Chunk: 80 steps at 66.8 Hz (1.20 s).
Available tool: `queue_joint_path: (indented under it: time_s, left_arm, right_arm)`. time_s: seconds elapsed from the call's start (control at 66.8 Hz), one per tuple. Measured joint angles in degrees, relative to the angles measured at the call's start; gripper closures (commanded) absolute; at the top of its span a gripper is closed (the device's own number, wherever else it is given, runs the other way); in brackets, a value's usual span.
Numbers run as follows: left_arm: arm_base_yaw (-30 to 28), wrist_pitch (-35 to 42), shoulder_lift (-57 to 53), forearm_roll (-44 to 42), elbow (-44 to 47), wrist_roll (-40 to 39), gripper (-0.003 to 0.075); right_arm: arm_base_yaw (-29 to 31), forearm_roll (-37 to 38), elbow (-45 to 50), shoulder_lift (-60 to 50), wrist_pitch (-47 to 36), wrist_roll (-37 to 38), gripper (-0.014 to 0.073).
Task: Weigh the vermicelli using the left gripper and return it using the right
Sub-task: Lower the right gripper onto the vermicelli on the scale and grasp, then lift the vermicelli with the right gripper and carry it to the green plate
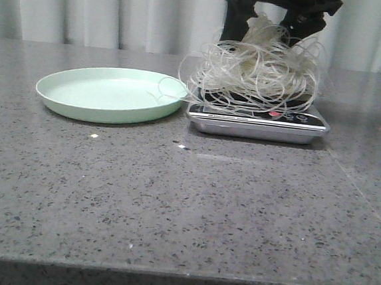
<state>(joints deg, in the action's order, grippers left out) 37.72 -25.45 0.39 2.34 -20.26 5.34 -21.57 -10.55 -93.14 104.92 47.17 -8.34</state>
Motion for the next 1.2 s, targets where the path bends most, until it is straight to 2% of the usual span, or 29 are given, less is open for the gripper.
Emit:
queue_joint_path:
  time_s: [0.06, 0.12, 0.135, 0.15, 0.165, 0.18, 0.269, 0.434, 0.584, 0.793, 0.988, 1.197]
  left_arm:
    - [0.0, 0.0, 0.0, 0.0, 0.0, 0.0, 0.0593]
    - [0.0, 0.0, 0.0, 0.0, 0.0, 0.0, 0.0593]
    - [0.0, 0.0, 0.0, 0.0, 0.0, 0.0, 0.0593]
    - [0.0, 0.0, 0.0, 0.0, 0.0, 0.0, 0.0593]
    - [0.0, 0.0, 0.0, 0.0, 0.0, 0.0, 0.0593]
    - [0.0, 0.0, 0.0, 0.0, 0.0, 0.0, 0.0593]
    - [0.0, 0.0, 0.0, 0.0, 0.0, 0.0, 0.0593]
    - [0.0, 0.0, 0.0, 0.0, 0.0, 0.0, 0.0593]
    - [0.0, 0.0, 0.0, 0.0, 0.0, 0.0, 0.0593]
    - [0.0, 0.0, 0.0, 0.0, 0.0, 0.0, 0.0593]
    - [0.0, 0.0, 0.0, 0.0, 0.0, 0.0, 0.0593]
    - [0.0, 0.0, 0.0, 0.0, 0.0, 0.0, 0.0593]
  right_arm:
    - [0.0, 0.0, -0.3, 0.5, 0.4, -0.2, 0.0132]
    - [0.0, 0.0, -0.8, 1.1, 0.9, -0.2, 0.0314]
    - [0.0, 0.0, -0.8, 1.1, 0.9, -0.2, 0.0333]
    - [0.0, 0.0, -1.0, 1.1, 1.0, -0.2, 0.0407]
    - [0.0, 0.0, -1.1, 1.2, 1.1, -0.2, 0.0407]
    - [0.0, 0.1, -1.4, 1.2, 1.2, -0.2, 0.0472]
    - [0.0, 0.2, -3.1, 1.6, 2.5, -0.2, 0.0426]
    - [0.0, 0.0, -10.4, 3.4, 9.6, -0.2, 0.0428]
    - [-0.6, -4.9, -19.0, 3.9, 14.0, -0.2, 0.0428]
    - [-5.8, -8.6, -26.5, 4.3, 13.3, -0.2, 0.0428]
    - [-11.4, -9.5, -27.2, 7.6, 9.8, -0.2, 0.0428]
    - [-13.4, -9.7, -27.2, 14.4, 7.5, -0.2, 0.0426]
